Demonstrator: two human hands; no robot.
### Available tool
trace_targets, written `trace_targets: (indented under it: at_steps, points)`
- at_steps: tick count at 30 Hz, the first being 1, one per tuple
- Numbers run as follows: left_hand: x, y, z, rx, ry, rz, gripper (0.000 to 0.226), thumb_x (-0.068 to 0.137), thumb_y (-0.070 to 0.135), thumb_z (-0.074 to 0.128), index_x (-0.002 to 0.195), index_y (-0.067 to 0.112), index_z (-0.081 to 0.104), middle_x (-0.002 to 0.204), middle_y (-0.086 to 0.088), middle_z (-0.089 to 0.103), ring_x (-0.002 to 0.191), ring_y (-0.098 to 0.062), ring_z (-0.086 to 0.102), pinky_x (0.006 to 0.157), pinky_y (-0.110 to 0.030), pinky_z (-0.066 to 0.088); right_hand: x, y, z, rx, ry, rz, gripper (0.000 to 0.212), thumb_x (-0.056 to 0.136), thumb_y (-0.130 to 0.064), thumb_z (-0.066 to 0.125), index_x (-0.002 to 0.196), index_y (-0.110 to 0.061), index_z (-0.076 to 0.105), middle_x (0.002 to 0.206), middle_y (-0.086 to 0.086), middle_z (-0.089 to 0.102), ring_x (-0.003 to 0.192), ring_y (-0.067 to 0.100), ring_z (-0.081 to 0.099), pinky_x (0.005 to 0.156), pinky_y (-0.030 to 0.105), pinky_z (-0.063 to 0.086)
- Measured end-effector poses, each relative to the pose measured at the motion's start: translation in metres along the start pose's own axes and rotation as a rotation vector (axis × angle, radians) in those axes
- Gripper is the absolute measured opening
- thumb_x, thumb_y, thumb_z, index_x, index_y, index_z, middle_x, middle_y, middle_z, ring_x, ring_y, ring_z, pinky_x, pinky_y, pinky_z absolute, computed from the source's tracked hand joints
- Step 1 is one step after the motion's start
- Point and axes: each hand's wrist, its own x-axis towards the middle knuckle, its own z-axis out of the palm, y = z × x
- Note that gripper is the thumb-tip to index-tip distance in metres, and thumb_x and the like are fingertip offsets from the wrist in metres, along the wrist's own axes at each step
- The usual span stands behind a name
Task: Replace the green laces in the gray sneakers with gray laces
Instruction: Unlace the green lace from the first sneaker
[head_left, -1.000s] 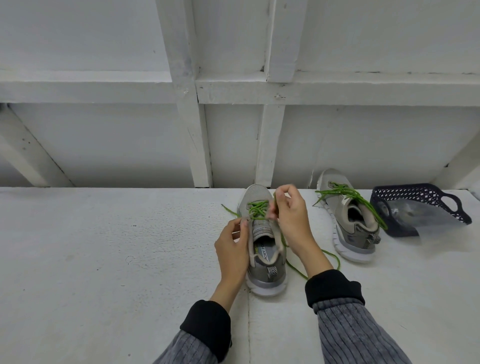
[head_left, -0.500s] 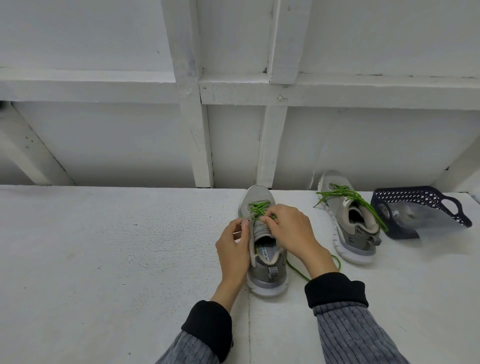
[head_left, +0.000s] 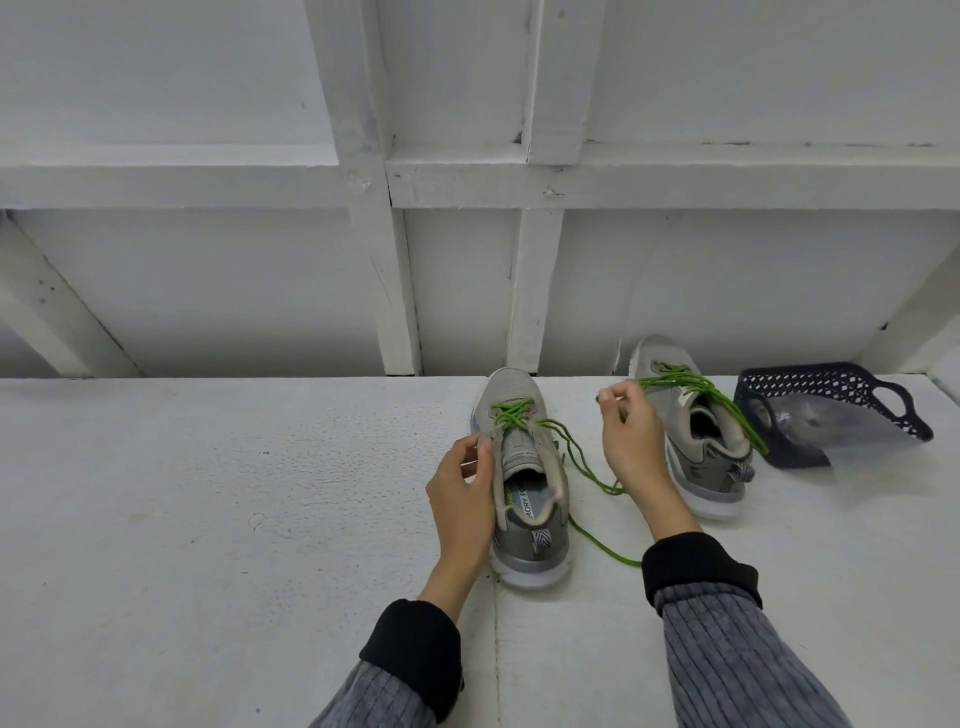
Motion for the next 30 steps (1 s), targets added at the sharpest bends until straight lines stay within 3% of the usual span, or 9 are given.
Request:
trace_targets:
  at_steps: [3, 6, 9, 12, 15, 19, 22, 27, 30]
  points:
    - [0.000, -0.001, 0.001, 0.003, -0.002, -0.006, 0.018, 0.098, 0.038, 0.057, 0.103, 0.028, 0.071, 0.096, 0.014, 0.072, 0.089, -0.003, 0.066, 0.079, -0.027, 0.057, 0.000, 0.022, 0.001, -0.139, -0.090, -0.033, 0.012, 0.099, -0.014, 0.048, 0.102, -0.012, 0.060, 0.095, 0.001, 0.060, 0.090, 0.018, 0.055, 0.072, 0.013, 0.040]
    - [0.001, -0.001, 0.001, 0.011, 0.001, -0.003, 0.017, 0.098, 0.037, 0.057, 0.103, 0.028, 0.071, 0.096, 0.014, 0.071, 0.088, -0.002, 0.066, 0.079, -0.028, 0.057, -0.005, 0.032, 0.008, -0.216, -0.156, -0.018, 0.020, 0.097, -0.018, 0.054, 0.114, -0.015, 0.065, 0.128, 0.008, 0.057, 0.127, 0.024, 0.046, 0.107, 0.039, 0.035]
    - [0.000, 0.000, 0.001, 0.016, 0.003, 0.001, 0.017, 0.097, 0.038, 0.057, 0.103, 0.028, 0.071, 0.096, 0.014, 0.071, 0.088, -0.003, 0.066, 0.080, -0.028, 0.057, -0.014, 0.016, 0.010, -0.201, -0.043, -0.095, 0.020, 0.095, -0.021, 0.058, 0.113, -0.018, 0.065, 0.138, 0.005, 0.050, 0.136, 0.021, 0.037, 0.115, 0.045, 0.023]
    - [0.001, 0.000, 0.001, 0.027, 0.007, 0.001, 0.018, 0.097, 0.039, 0.057, 0.102, 0.029, 0.071, 0.096, 0.014, 0.072, 0.089, -0.003, 0.066, 0.081, -0.031, 0.058, -0.023, -0.004, 0.012, -0.112, -0.001, -0.245, 0.008, 0.092, -0.024, 0.062, 0.098, -0.018, 0.065, 0.109, -0.001, 0.060, 0.106, 0.018, 0.056, 0.093, 0.029, 0.043]
    - [0.001, 0.000, 0.001, 0.033, 0.004, 0.005, 0.017, 0.097, 0.040, 0.058, 0.102, 0.030, 0.071, 0.096, 0.013, 0.072, 0.088, -0.003, 0.066, 0.080, -0.032, 0.058, -0.029, -0.013, 0.021, -0.142, -0.135, -0.170, 0.016, 0.088, -0.035, 0.066, 0.088, -0.020, 0.060, 0.091, -0.005, 0.057, 0.080, 0.006, 0.054, 0.067, 0.014, 0.041]
    - [0.006, 0.001, -0.003, 0.088, -0.045, 0.049, 0.015, 0.097, 0.038, 0.058, 0.101, 0.029, 0.070, 0.094, 0.014, 0.071, 0.087, -0.003, 0.066, 0.080, -0.036, 0.057, -0.035, -0.003, 0.032, -0.176, -0.174, -0.073, 0.023, 0.089, -0.038, 0.065, 0.083, -0.016, 0.060, 0.079, -0.003, 0.062, 0.073, 0.010, 0.057, 0.063, 0.018, 0.045]
    - [0.011, 0.006, -0.007, 0.173, -0.121, 0.086, 0.019, 0.097, 0.042, 0.057, 0.106, 0.030, 0.067, 0.101, 0.014, 0.068, 0.090, 0.000, 0.064, 0.082, -0.037, 0.056, -0.037, -0.003, 0.033, -0.118, -0.081, -0.032, 0.030, 0.094, -0.030, 0.059, 0.074, -0.008, 0.060, 0.069, 0.003, 0.062, 0.062, 0.009, 0.052, 0.054, 0.008, 0.037]
    - [0.027, 0.027, -0.003, 0.540, -0.262, 0.364, 0.027, 0.099, 0.031, 0.053, 0.126, 0.031, 0.056, 0.123, 0.016, 0.052, 0.107, 0.000, 0.053, 0.078, -0.027, 0.049, -0.038, -0.002, 0.038, -0.055, -0.013, 0.059, 0.039, 0.096, -0.022, 0.056, 0.061, -0.008, 0.048, 0.055, 0.000, 0.046, 0.052, 0.008, 0.038, 0.051, 0.013, 0.034]
    - [0.045, 0.040, 0.008, 0.743, -0.405, 0.449, 0.033, 0.097, 0.025, 0.054, 0.129, 0.029, 0.058, 0.128, 0.012, 0.057, 0.120, -0.009, 0.047, 0.083, -0.027, 0.043, -0.040, 0.000, 0.039, -0.005, 0.028, 0.087, 0.040, 0.096, -0.020, 0.056, 0.060, -0.009, 0.044, 0.054, -0.001, 0.044, 0.052, 0.009, 0.036, 0.050, 0.013, 0.032]
